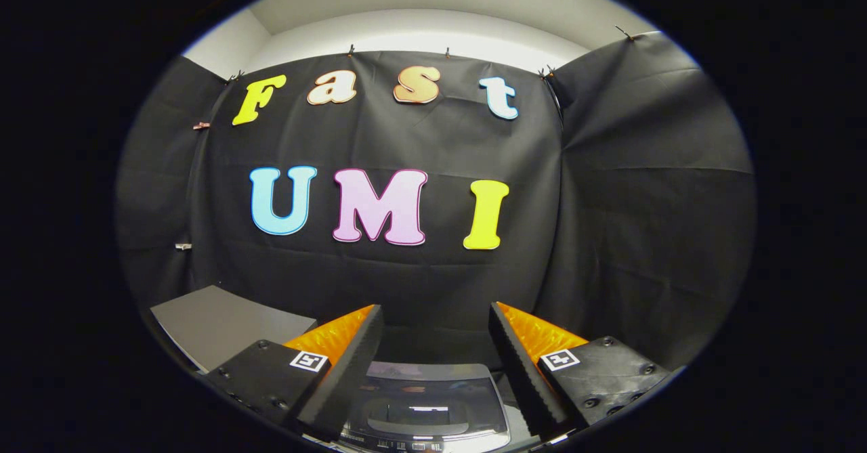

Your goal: Put the clothes into the washing machine and then close the washing machine lid.

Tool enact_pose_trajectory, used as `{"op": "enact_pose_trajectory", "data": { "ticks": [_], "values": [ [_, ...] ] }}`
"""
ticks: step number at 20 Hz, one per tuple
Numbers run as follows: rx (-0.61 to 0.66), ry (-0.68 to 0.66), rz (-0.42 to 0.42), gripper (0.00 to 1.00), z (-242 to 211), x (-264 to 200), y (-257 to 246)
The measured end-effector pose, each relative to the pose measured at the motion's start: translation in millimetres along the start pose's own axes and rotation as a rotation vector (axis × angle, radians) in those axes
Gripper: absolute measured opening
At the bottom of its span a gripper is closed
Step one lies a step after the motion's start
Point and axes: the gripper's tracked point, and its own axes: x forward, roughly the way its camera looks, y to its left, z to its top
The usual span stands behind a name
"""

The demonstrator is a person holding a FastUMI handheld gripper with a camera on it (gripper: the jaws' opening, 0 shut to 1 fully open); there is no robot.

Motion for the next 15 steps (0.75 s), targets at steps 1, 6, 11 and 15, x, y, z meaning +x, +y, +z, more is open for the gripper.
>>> {"op": "enact_pose_trajectory", "data": {
  "ticks": [1, 6, 11, 15],
  "values": [
    [-0.002, 0.001, 0.001, 0.98, -0.9, -0.4, -0.1],
    [0.008, -0.005, 0.006, 0.98, 0.5, 0.1, 2.8],
    [0.012, -0.005, 0.000, 0.98, 2.4, 2.1, 1.1],
    [-0.011, 0.000, -0.005, 0.98, 1.3, 4.1, -0.6]
  ]
}}
